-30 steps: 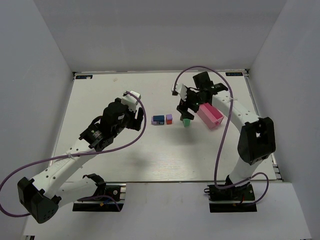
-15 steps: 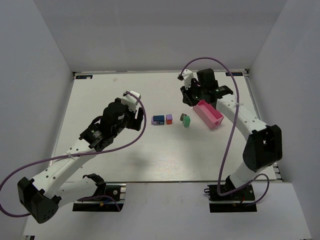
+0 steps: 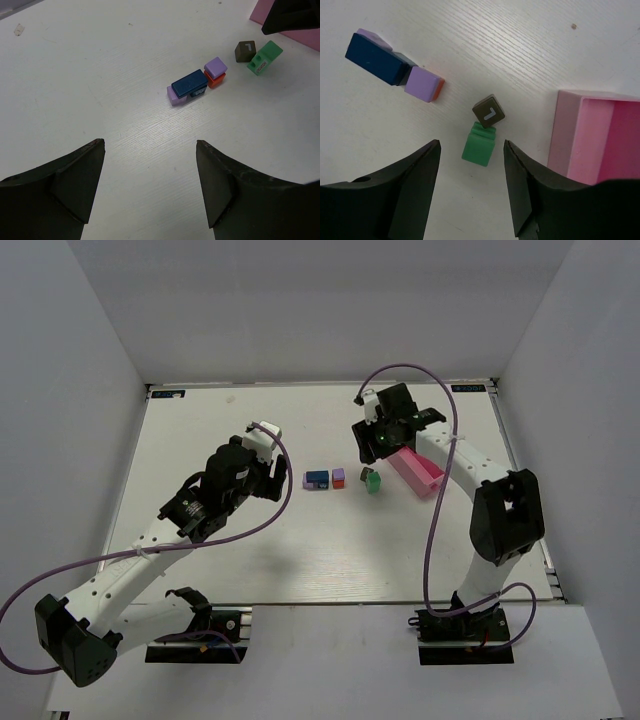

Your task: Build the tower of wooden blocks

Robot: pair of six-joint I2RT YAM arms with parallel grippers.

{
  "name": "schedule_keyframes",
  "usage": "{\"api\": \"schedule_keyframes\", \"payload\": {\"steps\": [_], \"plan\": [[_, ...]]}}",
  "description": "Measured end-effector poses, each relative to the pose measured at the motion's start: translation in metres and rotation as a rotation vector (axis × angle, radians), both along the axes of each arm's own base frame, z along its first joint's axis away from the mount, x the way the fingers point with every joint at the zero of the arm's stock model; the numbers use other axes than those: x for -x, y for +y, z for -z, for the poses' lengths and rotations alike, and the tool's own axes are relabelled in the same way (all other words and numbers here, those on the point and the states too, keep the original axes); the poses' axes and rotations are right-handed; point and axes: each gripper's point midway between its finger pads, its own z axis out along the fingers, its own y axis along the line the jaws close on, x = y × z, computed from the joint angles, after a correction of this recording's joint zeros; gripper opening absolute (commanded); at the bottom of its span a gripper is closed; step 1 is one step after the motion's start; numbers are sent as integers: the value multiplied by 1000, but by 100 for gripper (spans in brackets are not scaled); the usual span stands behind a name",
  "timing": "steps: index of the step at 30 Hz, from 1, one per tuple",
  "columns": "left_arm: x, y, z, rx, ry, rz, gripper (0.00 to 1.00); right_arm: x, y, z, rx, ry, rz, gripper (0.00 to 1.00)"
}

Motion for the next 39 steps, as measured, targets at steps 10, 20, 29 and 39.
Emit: {"api": "schedule_keyframes", "payload": {"steps": [10, 20, 29, 39], "plan": [[0, 0, 0, 0, 0, 0, 84, -2, -7, 35, 118, 50, 70, 66], [0, 0, -1, 2, -2, 0, 84, -5, -13, 42, 166, 41, 108, 64], [1, 1, -1, 4, -5, 0, 84, 3, -11, 71, 211, 111, 95, 64], [1, 0, -1, 5, -6, 0, 84, 7, -9, 72, 217, 119, 86, 61]]}}
